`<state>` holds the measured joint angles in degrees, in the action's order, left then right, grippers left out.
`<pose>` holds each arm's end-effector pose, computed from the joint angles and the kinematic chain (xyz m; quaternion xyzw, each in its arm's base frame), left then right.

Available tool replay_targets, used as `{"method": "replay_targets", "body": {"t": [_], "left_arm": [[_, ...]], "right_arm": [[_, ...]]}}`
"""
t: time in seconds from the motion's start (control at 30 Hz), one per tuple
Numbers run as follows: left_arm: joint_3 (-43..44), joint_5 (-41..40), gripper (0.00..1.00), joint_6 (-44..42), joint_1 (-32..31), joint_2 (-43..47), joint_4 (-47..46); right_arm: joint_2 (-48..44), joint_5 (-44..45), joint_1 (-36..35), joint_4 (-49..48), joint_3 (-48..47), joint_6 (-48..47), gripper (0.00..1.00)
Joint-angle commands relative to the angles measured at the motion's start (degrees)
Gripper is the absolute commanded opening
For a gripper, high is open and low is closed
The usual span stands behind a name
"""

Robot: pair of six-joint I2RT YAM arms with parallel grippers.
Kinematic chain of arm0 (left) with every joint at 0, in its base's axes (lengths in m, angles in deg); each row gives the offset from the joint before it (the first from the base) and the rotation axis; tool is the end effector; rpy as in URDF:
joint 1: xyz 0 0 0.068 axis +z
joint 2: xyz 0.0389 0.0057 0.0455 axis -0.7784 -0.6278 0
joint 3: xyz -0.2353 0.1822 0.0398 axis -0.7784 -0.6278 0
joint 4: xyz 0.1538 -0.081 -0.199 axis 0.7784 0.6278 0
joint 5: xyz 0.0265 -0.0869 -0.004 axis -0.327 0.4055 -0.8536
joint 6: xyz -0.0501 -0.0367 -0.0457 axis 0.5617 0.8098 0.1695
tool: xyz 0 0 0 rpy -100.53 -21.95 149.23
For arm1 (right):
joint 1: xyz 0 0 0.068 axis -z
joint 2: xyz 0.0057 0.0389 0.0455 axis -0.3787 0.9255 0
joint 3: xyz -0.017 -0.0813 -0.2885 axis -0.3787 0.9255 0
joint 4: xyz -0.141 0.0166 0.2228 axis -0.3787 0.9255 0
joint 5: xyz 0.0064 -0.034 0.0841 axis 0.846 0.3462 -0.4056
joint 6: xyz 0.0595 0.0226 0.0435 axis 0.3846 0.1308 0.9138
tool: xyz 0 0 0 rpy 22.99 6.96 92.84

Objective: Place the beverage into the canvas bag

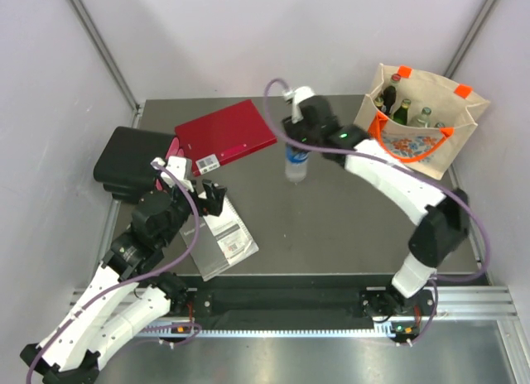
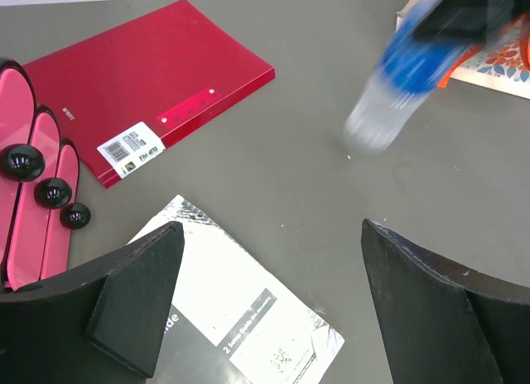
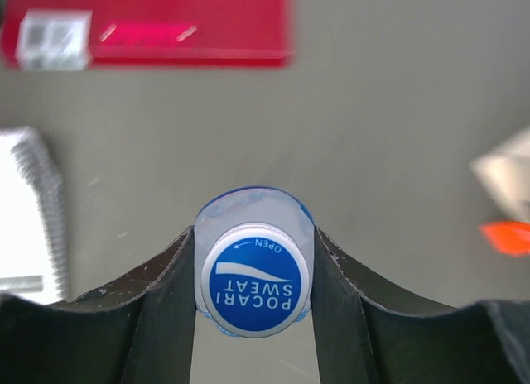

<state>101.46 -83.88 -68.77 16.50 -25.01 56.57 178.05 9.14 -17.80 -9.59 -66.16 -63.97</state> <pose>0.1239 -0.0678 0.3530 0.0711 0.7696 -0.1772 0.6094 0.3304 0.2619 0.3537 -0.2241 0.8604 0.0987 0.4469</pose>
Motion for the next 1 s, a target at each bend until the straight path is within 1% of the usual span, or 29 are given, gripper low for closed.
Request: {"method": "replay_targets", "body": {"t": [0.0,0.03,0.07,0.2,0.23,0.3,0.33,0.4,0.43,0.53,0.57,0.6,0.67,0.87,0.97], "left_arm": [[-0.30,0.73,0.92,-0.44,-0.19,-0.12,-3.67],[-0.30,0.82,0.92,-0.44,-0.19,-0.21,-3.58],[-0.30,0.82,0.92,-0.53,-0.19,-0.29,-3.58],[-0.30,0.91,0.92,-0.53,-0.19,-0.21,-3.58],[-0.30,1.00,0.92,-0.53,-0.19,-0.29,-3.58],[-0.30,1.00,0.92,-0.53,-0.19,-0.21,-3.58],[-0.30,1.08,0.92,-0.53,-0.19,-0.21,-3.49],[-0.30,1.35,0.92,-0.53,-0.19,-0.38,-3.49],[-0.30,1.78,0.92,-0.53,-0.19,-0.47,-3.49],[-0.22,2.14,0.92,-0.53,-0.19,-0.91,-3.49],[-0.30,2.14,0.92,-0.53,-0.28,-0.74,-3.49],[-0.22,2.05,0.92,-0.53,-0.20,-0.82,-3.49],[-0.30,1.96,0.92,-0.53,-0.19,-0.82,-3.49],[-0.30,1.70,0.92,-0.62,-0.19,-0.82,-3.49],[-0.30,1.79,0.92,-0.62,-0.19,-0.82,-3.49]], "right_arm": [[-12.91,2.02,5.85,-1.67,-8.72,-4.52,0.00],[-13.62,1.50,8.65,-0.87,-11.25,-4.97,0.00],[-14.67,-0.07,10.15,0.09,-12.67,-5.06,0.00],[-16.52,-1.75,17.01,1.86,-18.83,-7.78,0.00],[-16.70,-1.84,19.64,2.12,-21.10,-8.04,0.00],[-17.58,-2.72,22.63,1.78,-22.87,-8.13,0.00],[-18.01,-3.59,26.13,1.25,-24.19,-7.87,0.00],[-17.93,-6.58,30.28,0.72,-25.07,-6.64,0.00],[-17.76,-7.63,33.86,0.46,-25.43,-6.29,0.00],[-16.53,-9.67,39.33,0.19,-25.43,-5.94,0.00],[-15.92,-9.84,39.61,0.19,-25.26,-5.94,0.00],[-15.65,-9.84,41.70,0.02,-25.08,-5.94,0.00],[-15.12,-9.84,43.65,-1.12,-24.03,-5.94,0.00],[-11.26,-10.37,46.03,-3.67,-22.45,-5.94,0.00],[-9.41,-11.78,47.17,-5.09,-20.69,-3.48,0.00]]}}
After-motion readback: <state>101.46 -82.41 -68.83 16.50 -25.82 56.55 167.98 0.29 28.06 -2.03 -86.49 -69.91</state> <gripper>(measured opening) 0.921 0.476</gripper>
